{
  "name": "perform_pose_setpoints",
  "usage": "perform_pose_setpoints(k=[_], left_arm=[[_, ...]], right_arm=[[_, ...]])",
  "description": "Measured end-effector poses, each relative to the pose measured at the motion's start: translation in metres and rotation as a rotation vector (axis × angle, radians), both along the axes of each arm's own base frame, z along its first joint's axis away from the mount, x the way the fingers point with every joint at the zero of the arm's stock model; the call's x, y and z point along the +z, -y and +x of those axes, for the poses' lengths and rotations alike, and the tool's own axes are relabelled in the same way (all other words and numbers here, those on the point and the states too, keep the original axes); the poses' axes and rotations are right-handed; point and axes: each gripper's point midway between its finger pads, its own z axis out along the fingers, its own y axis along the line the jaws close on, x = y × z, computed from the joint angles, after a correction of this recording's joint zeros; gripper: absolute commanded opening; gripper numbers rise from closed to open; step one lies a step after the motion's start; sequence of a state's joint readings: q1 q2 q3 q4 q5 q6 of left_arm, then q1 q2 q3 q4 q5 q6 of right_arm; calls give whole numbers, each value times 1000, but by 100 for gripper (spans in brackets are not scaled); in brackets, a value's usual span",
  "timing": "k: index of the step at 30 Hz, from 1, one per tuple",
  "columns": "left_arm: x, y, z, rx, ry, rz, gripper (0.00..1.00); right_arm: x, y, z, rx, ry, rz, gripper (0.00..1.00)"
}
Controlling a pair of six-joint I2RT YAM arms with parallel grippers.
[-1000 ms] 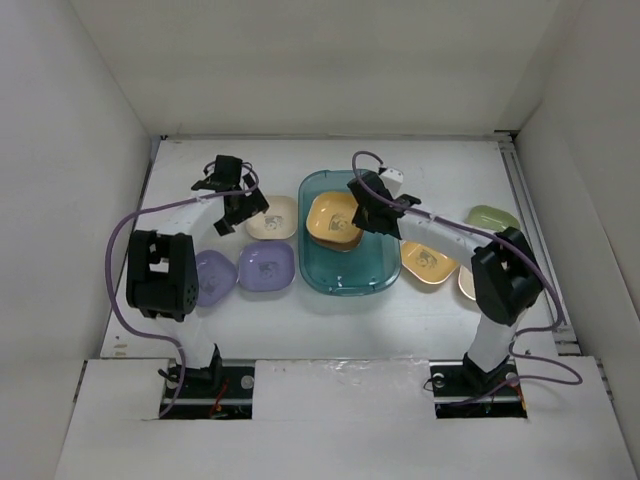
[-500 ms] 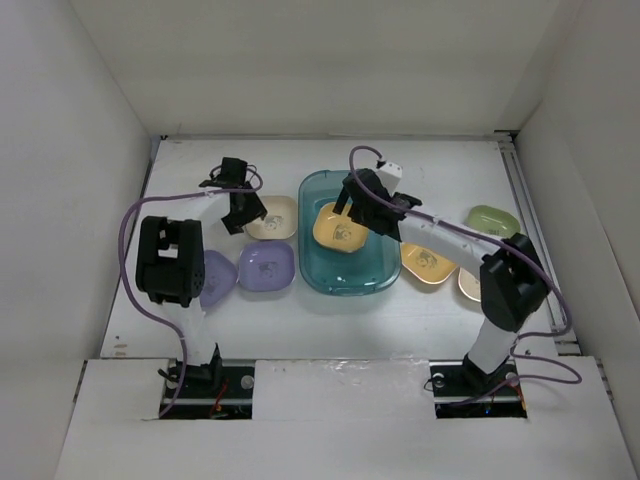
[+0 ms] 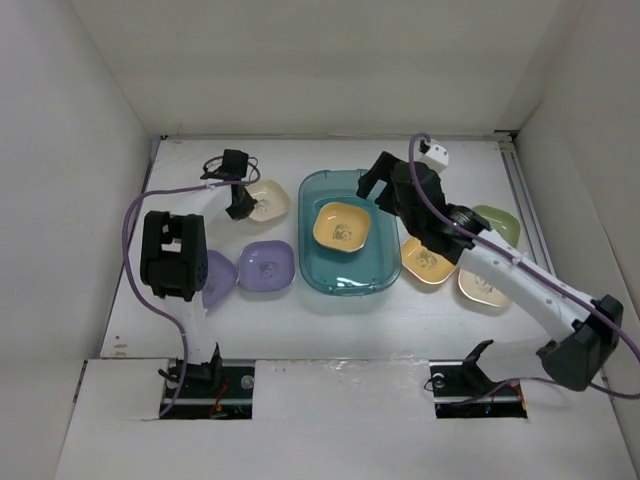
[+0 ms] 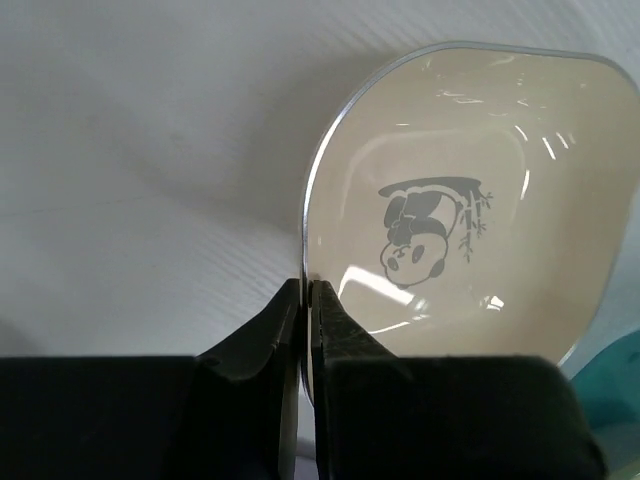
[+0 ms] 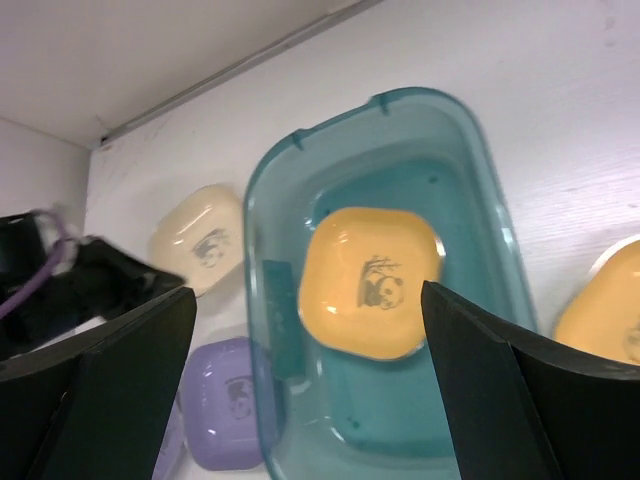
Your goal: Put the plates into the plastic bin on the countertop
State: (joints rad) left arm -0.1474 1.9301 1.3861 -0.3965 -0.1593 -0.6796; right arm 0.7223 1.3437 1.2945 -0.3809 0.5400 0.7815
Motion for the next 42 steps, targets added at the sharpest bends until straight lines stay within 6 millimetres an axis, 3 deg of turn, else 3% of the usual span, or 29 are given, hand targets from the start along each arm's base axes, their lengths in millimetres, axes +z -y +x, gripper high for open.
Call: perform_pose_setpoints(k=[4,8,11,13,15,18,23,25,28,31,32,33,35,38,42], left_arm=[[39,-20,-11,64,57,70,0],[115,-27,-15,81,224,125,0],[164,-1,-17,-7,341,121,0],[182,24,-19,-112,386,86,0],[186,56,-24,-242,393,43,0],[174,105,-29,-435,358,-3,0],[119,186,-50,-737,225,-92,0],[96,201,-58,-802,162,-117,0],[72,203,-62,-833,94,-131,0],[63,201,-62,-845,63,-135,31],[63,201,-62,-847,62,-138,46],[64,200,-61,-847,65,-143,76],[68,203,-60,-854,82,-156,95],[85,205,-61,-861,120,-175,100],[129,207,-66,-875,223,-201,100]], right_arm=[[-8,47,-8,-54,2,-17,100],[-44,111,-19,-172,-50,-62,100],[-64,145,-37,-220,-85,-85,100],[-67,161,-49,-240,-87,-87,100],[-64,172,-58,-255,-74,-84,100],[-62,186,-72,-268,-50,-76,100],[-78,200,-89,-269,-69,-85,100],[-90,203,-97,-258,-98,-99,100],[-100,205,-104,-240,-121,-108,100],[-103,204,-110,-220,-123,-110,100],[-104,203,-111,-215,-122,-110,100],[-104,203,-111,-210,-121,-110,100],[-105,202,-112,-205,-127,-109,100],[-117,201,-110,-206,-163,-116,100],[-144,202,-108,-222,-281,-133,100]])
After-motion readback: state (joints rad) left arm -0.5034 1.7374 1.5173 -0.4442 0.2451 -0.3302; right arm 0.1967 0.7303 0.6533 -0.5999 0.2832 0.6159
